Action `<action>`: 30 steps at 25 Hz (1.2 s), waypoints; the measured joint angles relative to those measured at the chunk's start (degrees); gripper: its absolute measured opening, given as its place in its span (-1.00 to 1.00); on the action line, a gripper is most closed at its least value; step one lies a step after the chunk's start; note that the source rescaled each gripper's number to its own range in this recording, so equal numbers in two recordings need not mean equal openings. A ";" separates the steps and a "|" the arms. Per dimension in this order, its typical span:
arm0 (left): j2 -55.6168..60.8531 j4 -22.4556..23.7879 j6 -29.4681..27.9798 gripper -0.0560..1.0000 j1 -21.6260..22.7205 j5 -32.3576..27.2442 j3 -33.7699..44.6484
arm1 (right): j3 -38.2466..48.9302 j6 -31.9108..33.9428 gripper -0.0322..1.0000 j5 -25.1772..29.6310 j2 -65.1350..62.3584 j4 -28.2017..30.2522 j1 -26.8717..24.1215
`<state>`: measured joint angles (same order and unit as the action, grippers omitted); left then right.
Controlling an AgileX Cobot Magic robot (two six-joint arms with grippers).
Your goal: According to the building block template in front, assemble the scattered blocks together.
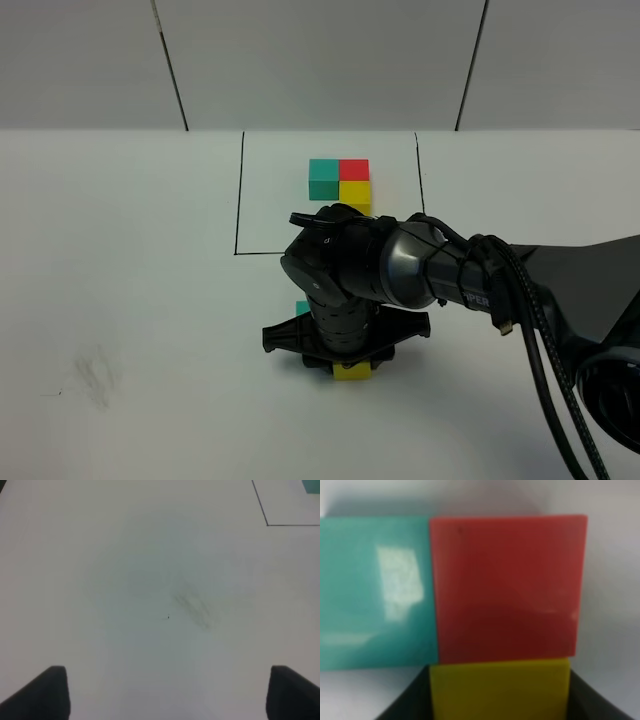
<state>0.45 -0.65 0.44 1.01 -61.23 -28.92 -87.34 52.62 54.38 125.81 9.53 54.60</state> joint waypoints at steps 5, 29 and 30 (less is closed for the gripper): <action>0.00 0.00 0.00 0.64 0.00 0.00 0.00 | 0.00 0.85 -0.82 0.64 -0.40 0.44 -0.05; 0.00 0.00 0.00 0.64 0.00 0.00 0.00 | 0.48 -5.42 1.00 14.58 -20.17 22.57 -0.20; 0.00 0.00 0.00 0.64 0.00 0.00 0.00 | 0.59 -6.96 1.00 14.58 -21.92 25.30 -0.35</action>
<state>0.45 -0.65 0.44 1.01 -61.23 -28.92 -86.75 45.66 68.96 103.88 34.82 54.24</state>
